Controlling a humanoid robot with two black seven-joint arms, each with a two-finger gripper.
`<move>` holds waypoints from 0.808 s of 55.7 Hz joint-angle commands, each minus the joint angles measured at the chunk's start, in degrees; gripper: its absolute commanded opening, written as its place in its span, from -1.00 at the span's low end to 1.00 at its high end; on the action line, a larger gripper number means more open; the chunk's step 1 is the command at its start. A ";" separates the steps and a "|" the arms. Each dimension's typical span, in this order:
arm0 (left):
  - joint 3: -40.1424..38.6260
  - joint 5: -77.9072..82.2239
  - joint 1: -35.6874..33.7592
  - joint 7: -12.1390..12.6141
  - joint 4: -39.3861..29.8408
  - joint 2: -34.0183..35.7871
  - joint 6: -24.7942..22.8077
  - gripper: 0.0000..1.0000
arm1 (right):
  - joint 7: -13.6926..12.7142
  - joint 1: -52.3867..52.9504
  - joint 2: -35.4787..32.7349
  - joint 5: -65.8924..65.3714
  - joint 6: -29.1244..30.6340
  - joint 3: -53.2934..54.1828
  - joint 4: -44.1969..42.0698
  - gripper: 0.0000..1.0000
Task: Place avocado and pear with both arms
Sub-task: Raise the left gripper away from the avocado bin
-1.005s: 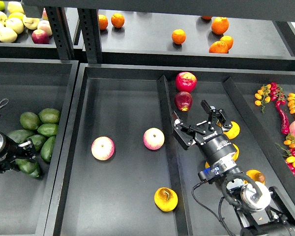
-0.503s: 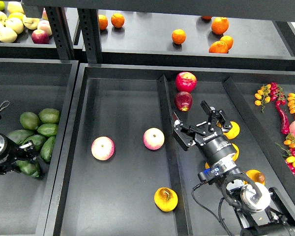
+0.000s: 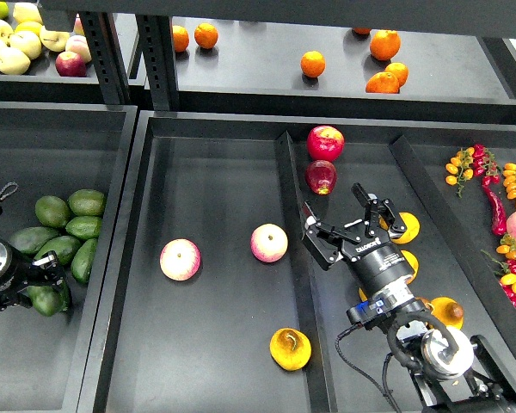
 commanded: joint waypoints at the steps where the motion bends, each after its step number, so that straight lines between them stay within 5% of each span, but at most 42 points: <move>1: -0.56 0.19 0.09 0.01 -0.18 -0.01 0.01 0.83 | 0.00 -0.04 0.00 0.00 0.07 0.00 -0.01 1.00; 20: -6.36 -0.69 -0.79 0.01 -2.37 1.66 0.01 0.97 | -0.18 -1.09 0.00 0.00 0.16 -0.17 -0.01 1.00; 40: -24.46 -16.68 0.26 0.01 -1.93 6.67 0.01 0.97 | -3.34 -1.89 0.00 -0.09 0.60 -2.37 -0.09 1.00; 45: -30.52 -21.95 4.74 0.01 -3.86 6.58 0.01 0.97 | -4.57 -1.89 -4.47 0.00 1.65 -3.07 -0.27 1.00</move>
